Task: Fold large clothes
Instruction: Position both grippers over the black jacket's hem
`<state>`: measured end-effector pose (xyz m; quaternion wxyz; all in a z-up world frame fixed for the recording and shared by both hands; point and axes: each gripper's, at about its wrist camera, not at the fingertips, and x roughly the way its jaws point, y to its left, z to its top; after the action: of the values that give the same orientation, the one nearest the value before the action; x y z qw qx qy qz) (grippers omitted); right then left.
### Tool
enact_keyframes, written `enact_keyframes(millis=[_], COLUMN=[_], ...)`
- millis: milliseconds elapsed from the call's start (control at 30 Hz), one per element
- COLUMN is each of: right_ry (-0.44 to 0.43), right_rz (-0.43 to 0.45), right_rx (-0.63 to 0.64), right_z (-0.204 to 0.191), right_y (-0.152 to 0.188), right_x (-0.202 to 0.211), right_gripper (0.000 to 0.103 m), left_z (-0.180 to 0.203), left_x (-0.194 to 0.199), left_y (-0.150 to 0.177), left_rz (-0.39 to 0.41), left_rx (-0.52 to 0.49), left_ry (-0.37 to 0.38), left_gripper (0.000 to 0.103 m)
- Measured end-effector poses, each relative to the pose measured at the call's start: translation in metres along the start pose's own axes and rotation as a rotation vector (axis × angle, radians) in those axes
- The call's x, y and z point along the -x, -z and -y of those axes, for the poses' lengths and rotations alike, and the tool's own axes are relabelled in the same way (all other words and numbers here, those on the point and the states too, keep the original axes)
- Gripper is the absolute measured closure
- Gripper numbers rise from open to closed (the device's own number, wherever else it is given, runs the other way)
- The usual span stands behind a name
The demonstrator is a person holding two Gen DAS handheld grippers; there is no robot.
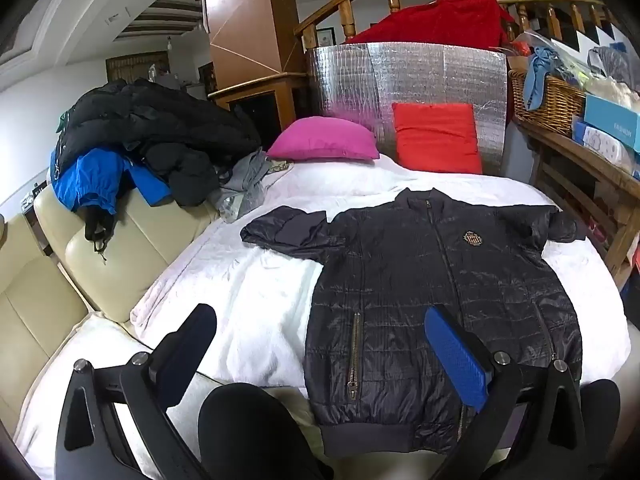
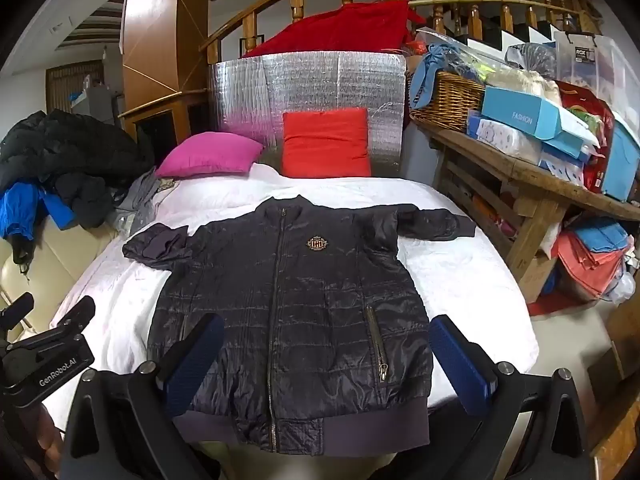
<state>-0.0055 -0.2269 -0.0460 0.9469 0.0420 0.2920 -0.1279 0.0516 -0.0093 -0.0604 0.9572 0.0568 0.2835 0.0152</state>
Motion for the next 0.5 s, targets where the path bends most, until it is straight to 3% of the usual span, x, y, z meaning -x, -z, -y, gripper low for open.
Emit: enact_keyframes(millis=[500], right_ry=[0.017], right_rz=[0.037], right_rx=[0.022], right_z=[-0.005], right_y=[-0.006], right_x=[0.007], right_gripper=[0.000], left_z=[-0.004], left_x=[0.005], left_y=[-0.010], left_rz=[0.050], left_rx=[0.007], left_ry=[-0.015], left_gripper=[0.000])
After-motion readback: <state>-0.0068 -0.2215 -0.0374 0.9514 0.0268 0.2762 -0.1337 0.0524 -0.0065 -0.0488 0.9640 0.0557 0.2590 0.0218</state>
